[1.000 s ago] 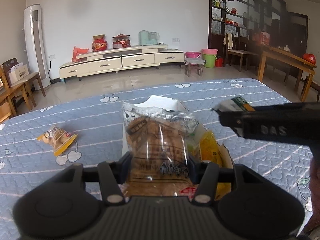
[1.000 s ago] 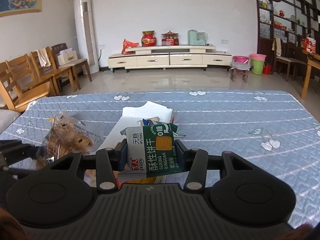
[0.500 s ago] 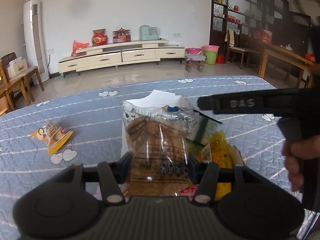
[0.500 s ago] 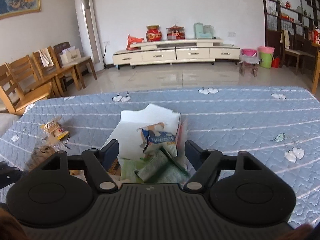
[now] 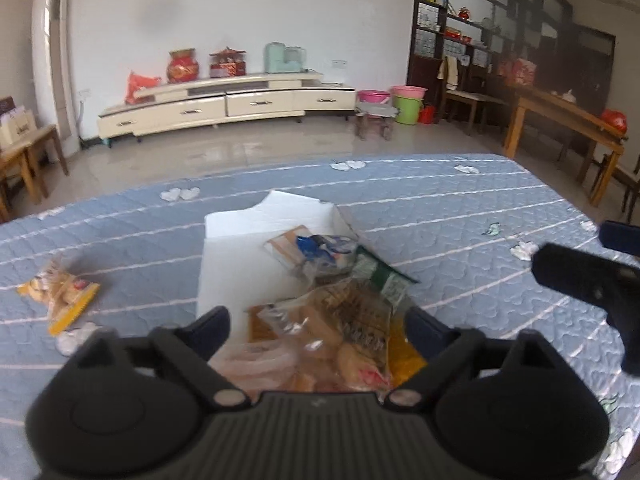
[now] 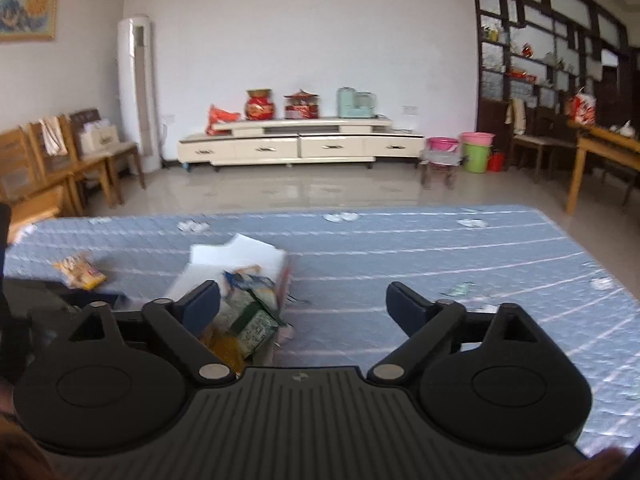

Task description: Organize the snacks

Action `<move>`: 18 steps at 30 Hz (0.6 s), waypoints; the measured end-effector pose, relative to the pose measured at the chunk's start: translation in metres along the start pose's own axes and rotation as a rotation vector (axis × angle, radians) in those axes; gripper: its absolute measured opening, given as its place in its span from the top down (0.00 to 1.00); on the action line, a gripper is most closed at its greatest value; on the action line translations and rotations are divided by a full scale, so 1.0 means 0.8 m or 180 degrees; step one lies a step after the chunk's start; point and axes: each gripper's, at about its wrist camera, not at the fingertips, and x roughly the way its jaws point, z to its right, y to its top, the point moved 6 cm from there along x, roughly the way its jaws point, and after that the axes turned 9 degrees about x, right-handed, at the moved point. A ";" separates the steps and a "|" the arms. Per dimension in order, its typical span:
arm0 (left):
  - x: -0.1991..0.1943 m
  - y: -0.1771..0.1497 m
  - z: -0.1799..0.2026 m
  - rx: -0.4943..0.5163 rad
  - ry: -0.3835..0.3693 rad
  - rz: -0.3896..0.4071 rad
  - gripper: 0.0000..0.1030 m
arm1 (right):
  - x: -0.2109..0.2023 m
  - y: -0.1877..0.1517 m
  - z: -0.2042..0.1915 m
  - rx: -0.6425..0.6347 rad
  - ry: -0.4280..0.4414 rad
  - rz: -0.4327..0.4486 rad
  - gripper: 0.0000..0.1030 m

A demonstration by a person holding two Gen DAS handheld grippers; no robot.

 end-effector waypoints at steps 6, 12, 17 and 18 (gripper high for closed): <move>-0.044 -0.018 0.002 0.0008 0.0210 -0.0108 0.03 | -0.030 -0.023 -0.001 0.0001 -0.0077 -0.0134 0.00; -0.101 -0.052 0.004 -0.0036 0.0327 -0.0114 0.01 | -0.057 -0.064 -0.008 -0.0159 -0.0196 -0.0367 0.00; -0.115 -0.086 0.015 -0.0037 0.0391 -0.0252 0.01 | -0.065 -0.098 -0.009 -0.0132 -0.0166 -0.0593 0.00; -0.113 -0.090 0.015 -0.0013 0.0396 -0.0300 0.01 | -0.066 -0.103 -0.010 -0.0111 -0.0156 -0.0621 0.00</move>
